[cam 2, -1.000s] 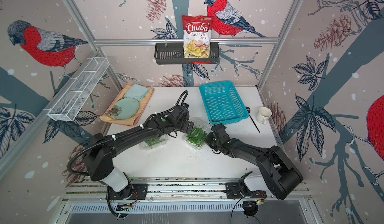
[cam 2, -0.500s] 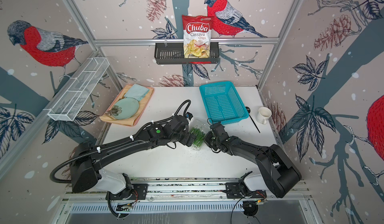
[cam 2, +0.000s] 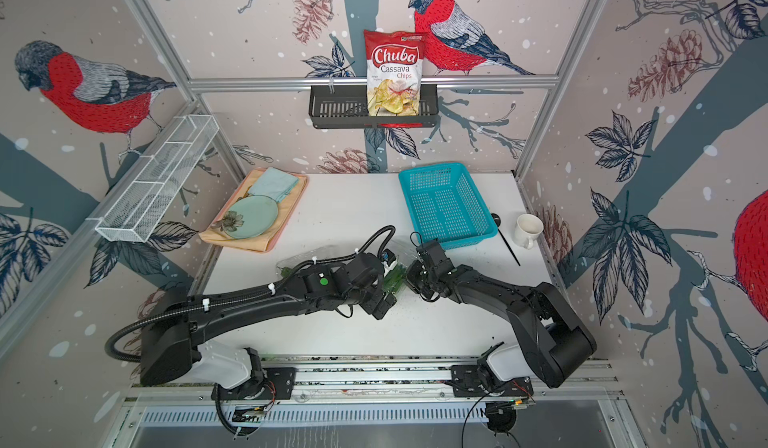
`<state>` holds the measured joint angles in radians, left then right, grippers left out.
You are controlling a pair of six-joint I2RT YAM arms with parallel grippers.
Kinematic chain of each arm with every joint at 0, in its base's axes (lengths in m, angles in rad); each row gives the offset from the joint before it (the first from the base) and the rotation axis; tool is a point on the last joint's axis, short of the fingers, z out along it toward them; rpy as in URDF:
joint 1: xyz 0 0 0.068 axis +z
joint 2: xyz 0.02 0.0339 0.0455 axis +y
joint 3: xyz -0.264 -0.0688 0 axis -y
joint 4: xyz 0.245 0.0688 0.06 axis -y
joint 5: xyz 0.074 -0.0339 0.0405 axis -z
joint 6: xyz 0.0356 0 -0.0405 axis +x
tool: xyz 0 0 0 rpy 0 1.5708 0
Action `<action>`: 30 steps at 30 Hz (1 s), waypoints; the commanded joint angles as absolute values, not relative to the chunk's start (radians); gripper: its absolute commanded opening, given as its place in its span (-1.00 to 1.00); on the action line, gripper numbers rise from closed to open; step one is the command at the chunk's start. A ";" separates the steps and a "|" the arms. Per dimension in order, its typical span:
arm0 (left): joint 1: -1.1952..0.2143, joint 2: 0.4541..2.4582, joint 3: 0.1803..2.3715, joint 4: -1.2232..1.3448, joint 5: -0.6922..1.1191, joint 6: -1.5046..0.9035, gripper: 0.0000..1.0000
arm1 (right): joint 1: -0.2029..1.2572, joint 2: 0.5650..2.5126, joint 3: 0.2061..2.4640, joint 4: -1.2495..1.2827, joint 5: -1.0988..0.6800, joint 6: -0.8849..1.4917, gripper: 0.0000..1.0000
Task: Take small green peppers out of containers
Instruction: Open the packing box at the center of the board.
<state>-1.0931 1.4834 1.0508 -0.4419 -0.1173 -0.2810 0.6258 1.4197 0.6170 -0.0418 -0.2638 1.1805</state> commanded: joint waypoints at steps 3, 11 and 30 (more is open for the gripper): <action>-1.104 1.526 1.061 -0.373 -0.197 -0.312 0.93 | 0.630 1.414 0.632 -0.059 -0.277 1.195 -1.00; -1.125 1.572 1.077 -0.348 -0.281 -0.321 0.93 | 0.653 1.379 0.596 -0.003 -0.280 1.245 -1.00; -1.131 1.664 1.126 -0.380 -0.391 -0.376 0.93 | 0.690 1.174 0.452 0.119 -0.220 1.315 -1.00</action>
<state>-1.1309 1.6508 1.1191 -0.3439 -0.3676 -0.3481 0.6876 1.2015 0.4618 0.0578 -0.2241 1.3083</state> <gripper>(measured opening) 0.963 0.050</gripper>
